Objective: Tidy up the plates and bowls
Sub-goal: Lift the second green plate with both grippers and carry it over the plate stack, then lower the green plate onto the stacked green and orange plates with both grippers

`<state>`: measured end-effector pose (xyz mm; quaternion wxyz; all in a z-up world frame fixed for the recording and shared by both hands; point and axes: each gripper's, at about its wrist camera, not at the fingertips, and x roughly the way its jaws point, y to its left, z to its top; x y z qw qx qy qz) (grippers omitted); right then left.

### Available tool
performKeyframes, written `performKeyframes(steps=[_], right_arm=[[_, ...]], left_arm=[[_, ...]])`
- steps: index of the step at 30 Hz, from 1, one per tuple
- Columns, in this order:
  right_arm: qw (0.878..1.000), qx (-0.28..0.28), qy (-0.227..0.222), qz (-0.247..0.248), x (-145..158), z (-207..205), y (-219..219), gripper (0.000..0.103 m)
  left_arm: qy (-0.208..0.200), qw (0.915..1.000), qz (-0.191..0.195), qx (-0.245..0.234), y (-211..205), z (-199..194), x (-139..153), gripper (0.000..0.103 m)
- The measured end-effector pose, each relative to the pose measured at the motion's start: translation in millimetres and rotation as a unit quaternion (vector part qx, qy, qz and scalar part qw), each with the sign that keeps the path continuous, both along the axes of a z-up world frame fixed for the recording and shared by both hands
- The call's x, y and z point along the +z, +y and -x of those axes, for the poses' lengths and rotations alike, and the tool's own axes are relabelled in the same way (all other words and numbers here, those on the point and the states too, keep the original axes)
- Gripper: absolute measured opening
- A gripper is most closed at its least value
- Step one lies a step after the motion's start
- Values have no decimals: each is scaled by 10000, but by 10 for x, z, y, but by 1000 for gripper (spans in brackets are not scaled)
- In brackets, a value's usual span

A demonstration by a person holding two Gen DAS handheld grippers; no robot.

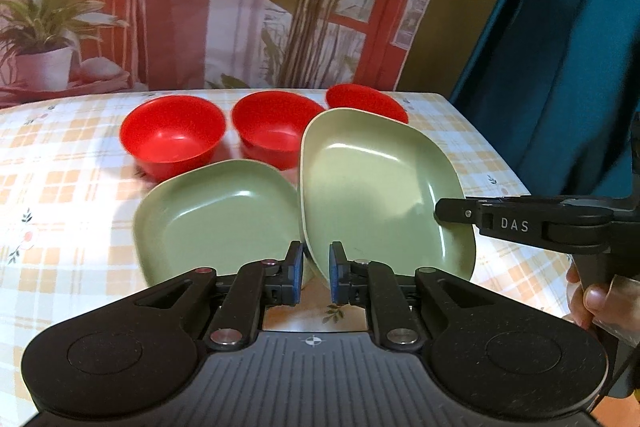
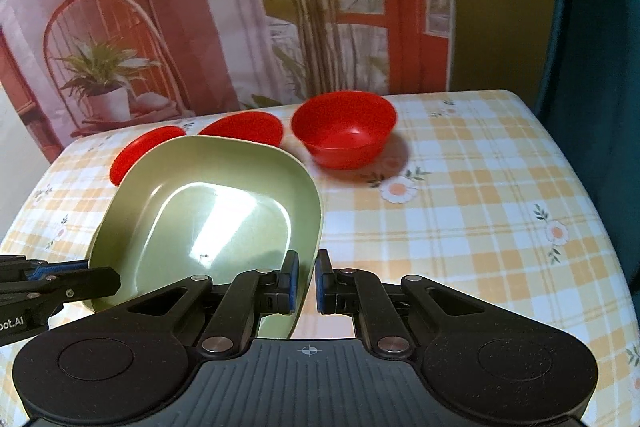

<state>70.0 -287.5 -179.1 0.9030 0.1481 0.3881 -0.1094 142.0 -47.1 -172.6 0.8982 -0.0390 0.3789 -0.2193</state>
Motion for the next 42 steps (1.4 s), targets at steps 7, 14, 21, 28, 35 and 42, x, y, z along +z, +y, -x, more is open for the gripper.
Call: performKeyframes(steps=[7,14,21,28,35,42], right_arm=[[9994,330,16,119,10,-264,230,8],[9965,757,-32,350,71,-631,516,8],[9915,1140,78,614,46,-965,721,8],[9892,1292,286,634,-99,-1082,822,8],[9885,1297,402,666,-194,-1089,856,8],[9868,1343,447,784,-237,-1125,889,8]], left_arm=[[67,9995,122,293,238,-27,-29,15],[42,9978,167,642,507,-109,-41,16],[132,9966,204,785,664,-122,-102,17],[353,9953,223,878,730,-129,-263,17],[476,9948,168,880,720,-166,-358,17],[551,9940,187,924,738,-196,-413,17]])
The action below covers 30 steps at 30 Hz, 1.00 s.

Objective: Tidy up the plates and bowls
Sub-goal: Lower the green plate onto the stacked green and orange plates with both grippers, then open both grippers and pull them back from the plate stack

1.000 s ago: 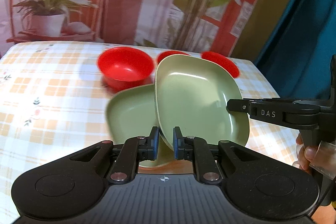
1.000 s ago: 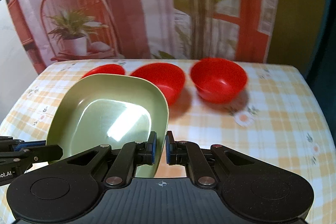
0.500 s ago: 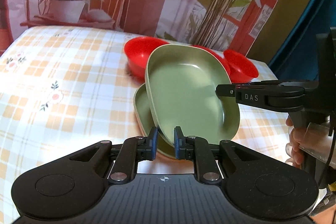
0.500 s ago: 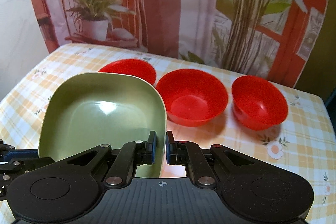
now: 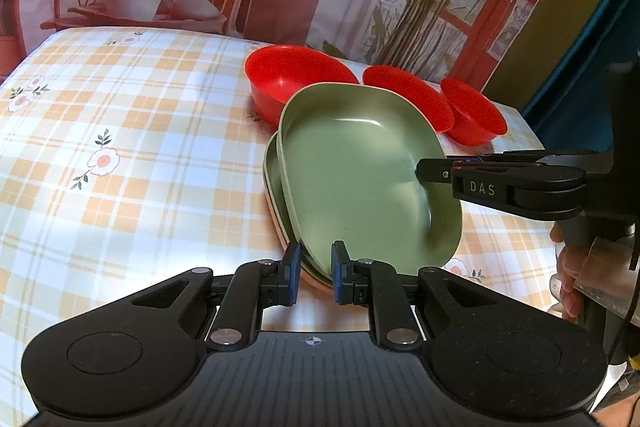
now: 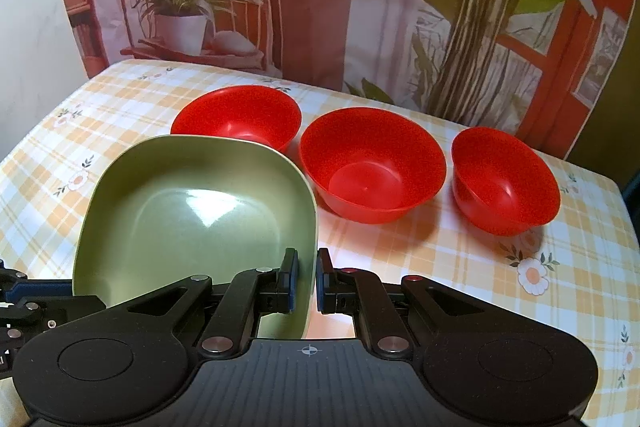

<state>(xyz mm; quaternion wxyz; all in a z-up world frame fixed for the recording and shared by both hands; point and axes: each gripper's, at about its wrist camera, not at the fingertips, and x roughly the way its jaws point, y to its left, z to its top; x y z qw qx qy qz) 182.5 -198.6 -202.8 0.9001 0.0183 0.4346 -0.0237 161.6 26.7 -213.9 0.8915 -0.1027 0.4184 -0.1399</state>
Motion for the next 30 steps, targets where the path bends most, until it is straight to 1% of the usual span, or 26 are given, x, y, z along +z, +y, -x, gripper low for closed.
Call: performKeyframes(steps=[5,11,18,20,22,24,26,27,28,30], right_arm=[[9999,50,12,156,-11,-18,54,9],[9998,10,61,165,-27,-14,43,9],[9999,-68,5,120,12,47,11,9],[9999,-94,-40,98,40,75,-8,10],[9999,-129,-88,41,64,109,-35,15],[9998,-173,-127,-32,89,147,-66,17],[9996,-231,-164,-73,112,187,-93,18],[9994,-260,-192,-102,125,208,-107,18],[9993,-289,-216,-133,138,227,-125,18],[9988,-361,-272,-207,163,275,-165,19]], left_arm=[[39,10000,-26,9,-5,-14,-14,17],[3,10000,-5,29,4,-31,-9,19],[-115,9998,-166,90,-9,-36,30,21],[-164,9996,-206,110,-16,-35,60,21],[-230,9994,-245,123,-23,-32,94,21],[-293,9991,-280,131,-31,-27,129,21],[-352,9988,-323,139,-42,-20,165,22],[-380,9986,-346,141,-48,-18,186,24],[-410,9984,-362,142,-50,-15,204,29],[-490,9979,-404,145,-61,-10,249,31]])
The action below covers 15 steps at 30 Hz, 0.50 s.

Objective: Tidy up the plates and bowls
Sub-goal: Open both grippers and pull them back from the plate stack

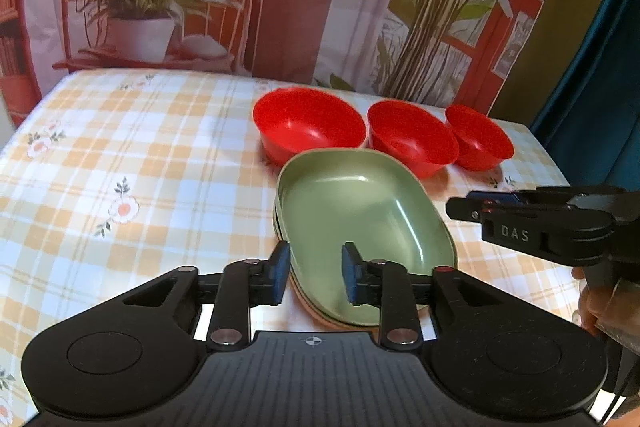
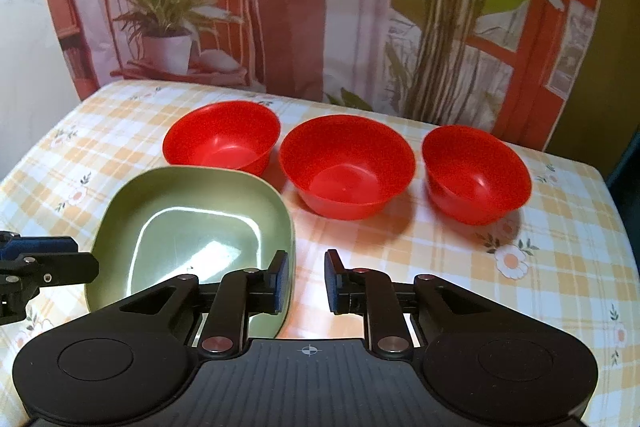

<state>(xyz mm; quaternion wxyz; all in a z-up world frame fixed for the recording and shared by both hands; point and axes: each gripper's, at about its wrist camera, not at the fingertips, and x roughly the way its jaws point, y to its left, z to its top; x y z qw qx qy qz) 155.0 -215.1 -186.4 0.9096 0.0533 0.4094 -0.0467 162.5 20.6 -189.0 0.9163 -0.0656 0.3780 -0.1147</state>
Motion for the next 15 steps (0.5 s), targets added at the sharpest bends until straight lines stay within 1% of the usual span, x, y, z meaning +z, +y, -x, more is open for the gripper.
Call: performKeyframes(steps=[3,10,15], right_arm=[[9998,-94,-62,-132,33,76,-71,23],[9985,-305,-225,-400,112,248,-251,33],[9977,-406,-302,-447,172,321,-335,34]], left_arm=[[-83,10000,-49,-3,-17,2,62,31],[-327,9994,-119,-55,-40,-3,213,37],[-435,9988,-194,-76,-38,-33,308,37]])
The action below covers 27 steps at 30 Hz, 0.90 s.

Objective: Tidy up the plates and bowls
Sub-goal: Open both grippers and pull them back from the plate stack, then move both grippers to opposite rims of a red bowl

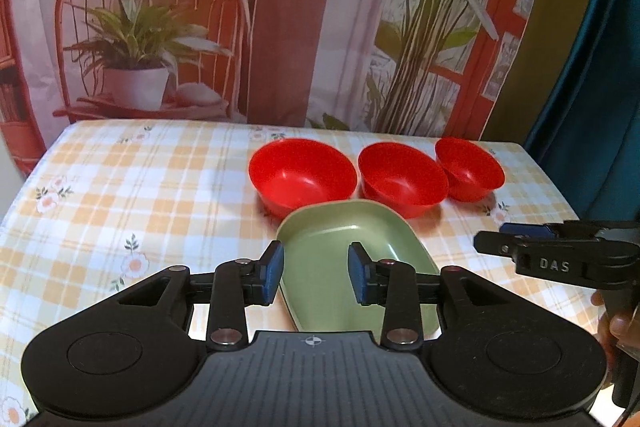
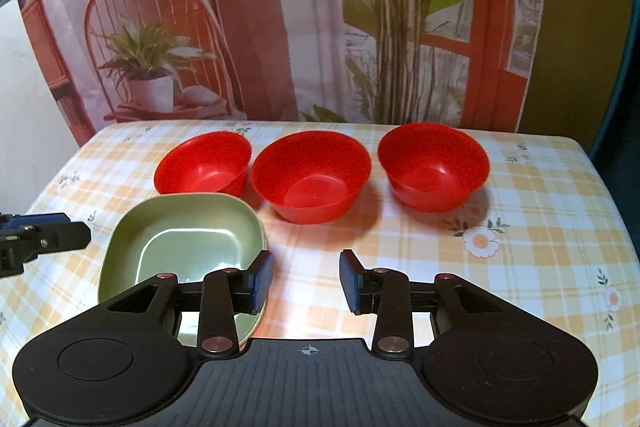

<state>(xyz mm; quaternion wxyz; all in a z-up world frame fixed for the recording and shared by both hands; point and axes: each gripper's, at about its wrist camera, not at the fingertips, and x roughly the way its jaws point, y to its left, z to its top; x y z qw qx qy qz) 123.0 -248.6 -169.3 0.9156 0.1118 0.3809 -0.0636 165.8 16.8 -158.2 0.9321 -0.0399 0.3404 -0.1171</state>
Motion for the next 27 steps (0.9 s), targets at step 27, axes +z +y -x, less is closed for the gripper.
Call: performKeyframes(steps=[27], right_arm=[[9994,206,-140,245,167,-504,-43,33]], left_arm=[[-221,9997,-88,23,125,-568,277,37]])
